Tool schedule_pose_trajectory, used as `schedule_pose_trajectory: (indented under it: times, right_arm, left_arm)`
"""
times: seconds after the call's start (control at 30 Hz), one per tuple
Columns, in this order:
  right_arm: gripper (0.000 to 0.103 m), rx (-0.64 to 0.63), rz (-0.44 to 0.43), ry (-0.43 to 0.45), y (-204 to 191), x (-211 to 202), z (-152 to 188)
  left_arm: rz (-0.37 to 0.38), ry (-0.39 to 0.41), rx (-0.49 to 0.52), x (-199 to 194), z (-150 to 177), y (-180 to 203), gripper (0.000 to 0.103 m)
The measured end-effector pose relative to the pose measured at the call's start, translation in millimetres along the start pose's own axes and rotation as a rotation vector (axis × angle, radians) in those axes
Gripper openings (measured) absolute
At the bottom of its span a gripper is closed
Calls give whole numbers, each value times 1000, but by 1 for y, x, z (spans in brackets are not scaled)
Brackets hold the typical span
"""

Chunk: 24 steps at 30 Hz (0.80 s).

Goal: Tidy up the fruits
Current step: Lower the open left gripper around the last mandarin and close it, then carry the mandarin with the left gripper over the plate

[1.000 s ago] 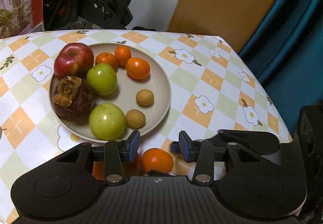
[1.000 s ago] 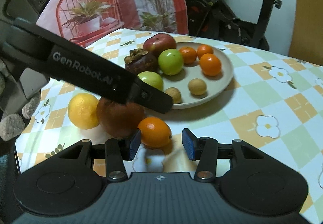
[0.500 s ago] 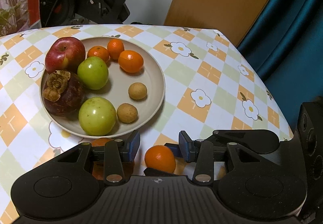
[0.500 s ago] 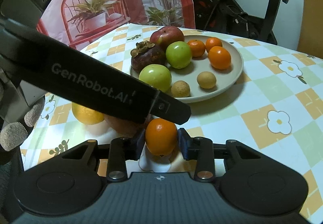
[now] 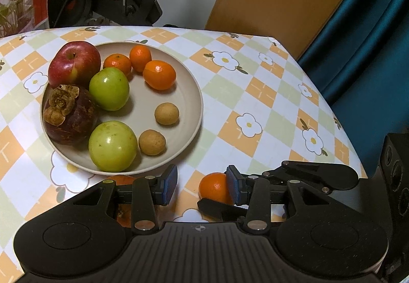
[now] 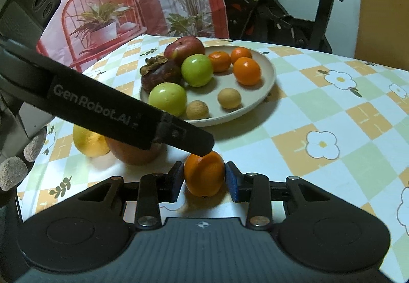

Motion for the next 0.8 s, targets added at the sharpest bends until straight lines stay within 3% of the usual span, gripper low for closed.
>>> schedule_pose_trajectory:
  times: [0.8]
  right_arm:
    - [40,39,23,9,5,-5,7]
  left_arm:
    - [32,-8,-40,9,-3,1,45]
Point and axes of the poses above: each gripper's, at about its wrist camera, not at the fingertips, and x roughly the way its jaws point, y to its right, z to its underside, the point moved 5 cm from there along x, roughly the way its jaws point, and after that the axes turned 4 degrees about z, right-handed, at the moved point
